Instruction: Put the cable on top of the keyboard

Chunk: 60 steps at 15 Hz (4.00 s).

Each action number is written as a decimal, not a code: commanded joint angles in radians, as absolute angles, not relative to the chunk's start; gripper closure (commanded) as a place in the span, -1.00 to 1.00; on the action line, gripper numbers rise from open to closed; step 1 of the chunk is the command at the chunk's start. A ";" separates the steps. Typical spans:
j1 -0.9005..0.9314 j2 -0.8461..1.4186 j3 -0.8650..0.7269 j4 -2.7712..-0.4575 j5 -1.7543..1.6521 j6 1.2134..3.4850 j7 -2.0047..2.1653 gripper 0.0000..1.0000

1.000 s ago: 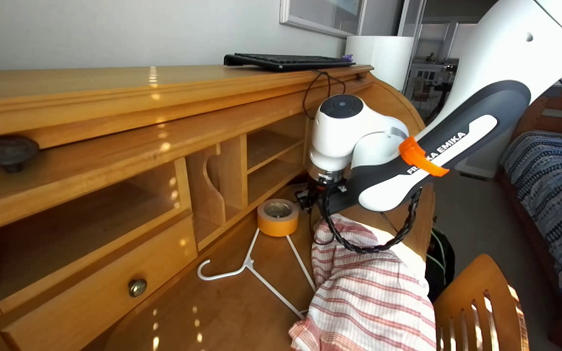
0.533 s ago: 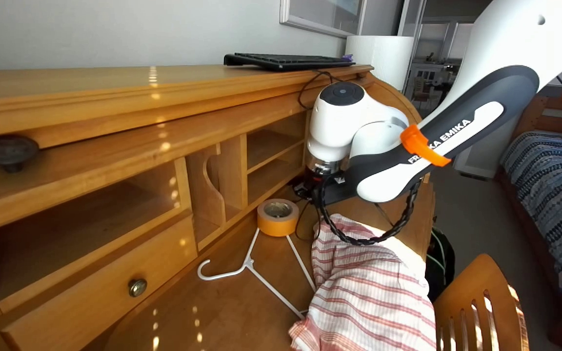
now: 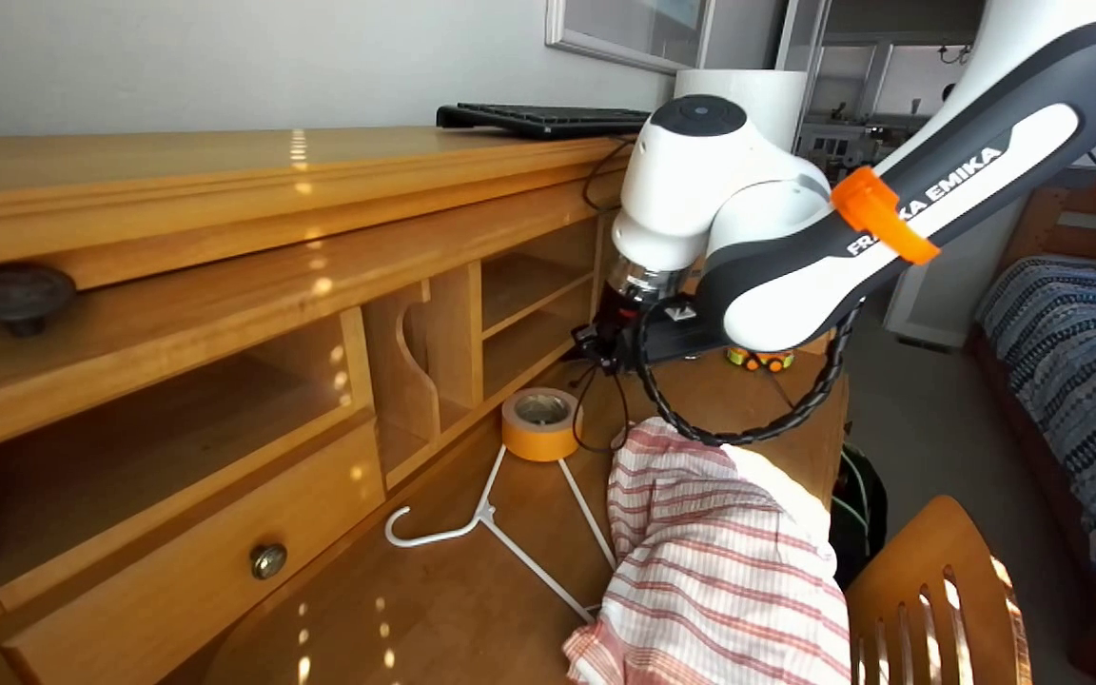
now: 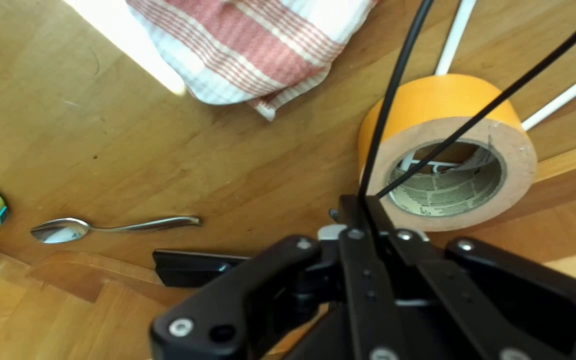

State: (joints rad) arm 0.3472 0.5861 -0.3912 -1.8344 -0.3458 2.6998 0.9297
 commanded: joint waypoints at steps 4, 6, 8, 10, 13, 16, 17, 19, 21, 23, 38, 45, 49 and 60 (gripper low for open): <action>0.242 0.228 -0.269 -2.179 -0.370 2.757 0.665 0.98; 0.198 0.135 -0.237 -2.280 -0.315 2.801 0.513 0.98; 0.117 0.035 -0.159 -2.379 -0.259 2.839 0.374 0.98; 0.087 -0.057 -0.105 -2.468 -0.150 2.857 0.231 0.98; 0.137 -0.192 -0.123 -2.547 0.068 2.850 0.019 0.98; 0.258 -0.320 -0.255 -2.560 0.306 2.845 -0.150 0.98; 0.285 -0.357 -0.293 -2.548 0.374 2.823 -0.194 0.98; 0.341 -0.432 -0.370 -2.524 0.481 2.781 -0.277 0.98; 0.381 -0.494 -0.436 -2.502 0.546 2.751 -0.349 0.98; 0.433 -0.544 -0.493 -2.471 0.618 2.763 -0.404 0.98; 0.869 -0.090 -0.809 -1.879 0.928 3.195 -0.368 0.98; 0.808 0.254 -0.901 -1.569 1.190 3.015 -0.341 0.98; 0.644 0.467 -0.858 -1.418 1.292 2.912 -0.299 0.98; 0.130 0.666 -0.367 -1.124 0.685 2.788 0.233 0.41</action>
State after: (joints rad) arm 0.2435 0.6273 -0.4921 -1.2263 0.8416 2.8216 0.1008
